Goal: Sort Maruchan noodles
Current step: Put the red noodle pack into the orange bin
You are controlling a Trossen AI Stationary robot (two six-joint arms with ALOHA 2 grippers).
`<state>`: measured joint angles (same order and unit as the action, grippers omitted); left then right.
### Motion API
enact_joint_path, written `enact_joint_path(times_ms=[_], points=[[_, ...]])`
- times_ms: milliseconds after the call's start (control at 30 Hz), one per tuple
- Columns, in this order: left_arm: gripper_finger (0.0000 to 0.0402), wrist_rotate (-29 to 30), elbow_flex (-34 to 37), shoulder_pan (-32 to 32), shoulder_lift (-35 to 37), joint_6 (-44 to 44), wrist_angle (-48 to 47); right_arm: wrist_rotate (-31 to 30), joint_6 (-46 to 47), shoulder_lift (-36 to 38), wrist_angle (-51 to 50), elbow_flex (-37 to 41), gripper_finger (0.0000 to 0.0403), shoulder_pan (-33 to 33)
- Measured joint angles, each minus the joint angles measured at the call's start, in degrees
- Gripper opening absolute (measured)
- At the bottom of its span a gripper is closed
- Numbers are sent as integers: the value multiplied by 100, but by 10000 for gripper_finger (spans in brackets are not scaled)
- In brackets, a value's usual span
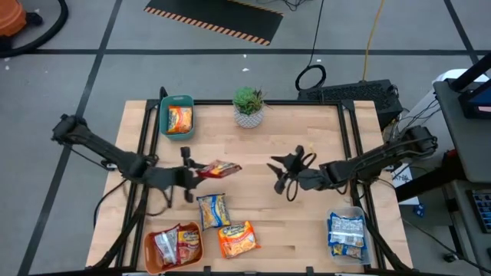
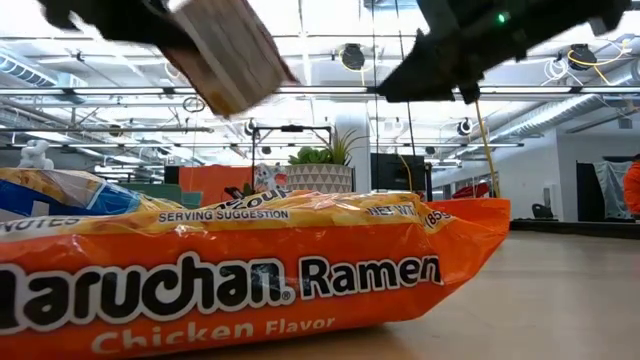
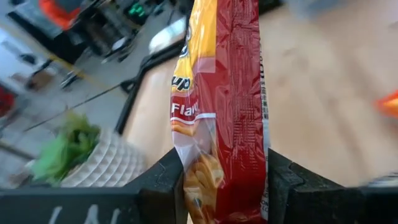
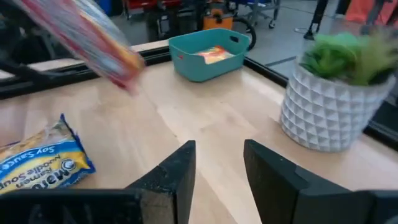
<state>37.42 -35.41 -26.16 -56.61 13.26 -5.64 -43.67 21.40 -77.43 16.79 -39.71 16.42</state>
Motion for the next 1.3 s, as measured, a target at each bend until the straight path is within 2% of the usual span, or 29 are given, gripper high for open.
enact_joint_path(times_ms=[133,267,367,633,933,1167,1300], points=[[129,-198,-167,-514,539,-129,-656,1,175,128,818,594,130,-106],[129,-199,-167,-1146,817,606,-1237,48,315,179,1806,982,130,-109],[129,-201,-167,-1694,843,1030,-1553,299,286,179,2252,1084,130,-107],[129,-115,-167,-2992,862,2206,-1329,375,296,175,2287,1086,130,-93],[129,-141,-167,-4170,947,1814,-1408,506,300,175,2279,1086,130,-63],[129,-137,-167,-5102,945,2639,-1381,504,298,175,2279,1086,130,-57],[129,-87,-167,-5408,945,2556,-1376,504,299,175,2279,1086,130,-57]])
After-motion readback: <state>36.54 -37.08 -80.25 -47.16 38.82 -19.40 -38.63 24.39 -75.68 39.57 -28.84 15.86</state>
